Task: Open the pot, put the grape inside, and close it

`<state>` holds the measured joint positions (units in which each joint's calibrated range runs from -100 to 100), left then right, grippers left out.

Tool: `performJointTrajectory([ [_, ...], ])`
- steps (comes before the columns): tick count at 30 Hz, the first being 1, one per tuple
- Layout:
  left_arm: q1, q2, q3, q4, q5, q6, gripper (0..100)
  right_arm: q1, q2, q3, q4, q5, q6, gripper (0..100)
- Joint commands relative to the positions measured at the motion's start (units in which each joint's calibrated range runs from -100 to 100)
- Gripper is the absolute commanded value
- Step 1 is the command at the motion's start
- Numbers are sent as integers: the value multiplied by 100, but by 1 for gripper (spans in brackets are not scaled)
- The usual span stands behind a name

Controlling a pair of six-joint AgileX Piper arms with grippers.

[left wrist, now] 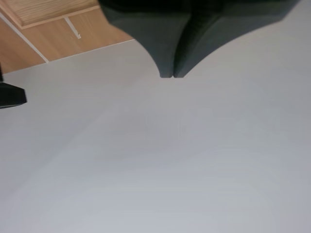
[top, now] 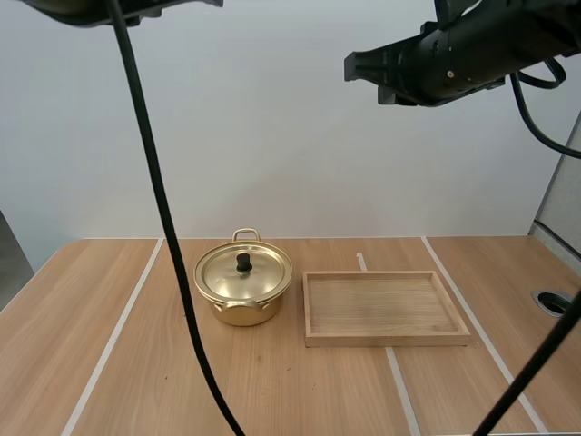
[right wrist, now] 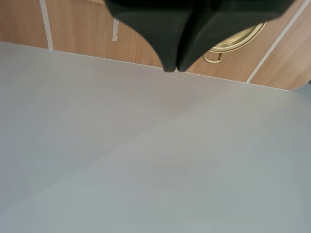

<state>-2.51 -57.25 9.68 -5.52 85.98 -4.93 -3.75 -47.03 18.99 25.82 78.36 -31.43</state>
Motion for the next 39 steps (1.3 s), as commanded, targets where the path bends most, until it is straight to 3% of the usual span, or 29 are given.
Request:
performJointTrajectory([
  [1, -11, -366, 618, 324, -503, -356, 0, -16, -398, 517, 42, -519, -4, 0],
  [8, -11, -1117, 2013, 323, -1017, -575, 0, -16, -1136, 1781, -91, -1238, -23, 0],
  [20, -11, -2400, 3988, 360, -1285, -687, 0, -16, -2255, 3552, -138, -1354, -159, 0],
  [28, -11, -3281, 4700, 675, -1267, -991, 0, -16, -3244, 4173, -138, -1510, -282, 0],
  [39, -11, -4163, 5743, 1061, -1973, -811, 0, -16, -4116, 4853, -151, -1609, -606, 0],
])
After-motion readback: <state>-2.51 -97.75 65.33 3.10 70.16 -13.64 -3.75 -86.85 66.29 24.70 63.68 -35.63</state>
